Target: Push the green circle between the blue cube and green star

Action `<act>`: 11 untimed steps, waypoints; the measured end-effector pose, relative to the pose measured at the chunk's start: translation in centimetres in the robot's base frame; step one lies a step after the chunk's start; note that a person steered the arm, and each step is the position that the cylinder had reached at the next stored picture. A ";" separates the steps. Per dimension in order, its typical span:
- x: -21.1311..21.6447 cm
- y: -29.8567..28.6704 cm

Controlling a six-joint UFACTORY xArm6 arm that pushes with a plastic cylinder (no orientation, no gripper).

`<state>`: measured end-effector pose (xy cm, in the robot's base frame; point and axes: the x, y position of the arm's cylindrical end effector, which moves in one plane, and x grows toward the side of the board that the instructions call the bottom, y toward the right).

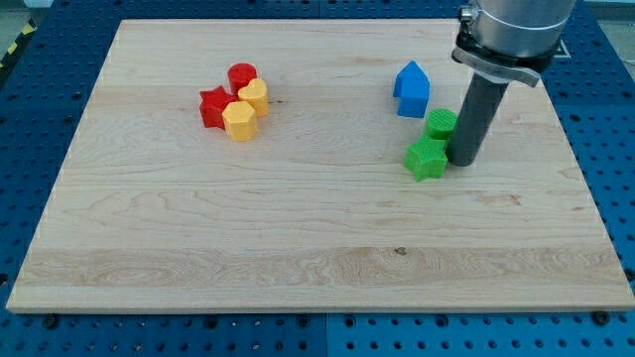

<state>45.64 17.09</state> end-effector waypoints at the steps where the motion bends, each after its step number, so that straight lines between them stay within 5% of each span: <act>1: 0.0 4.4; 3: -3.1 5.0; 9: -3.7 -1.9; 11: -2.1 0.4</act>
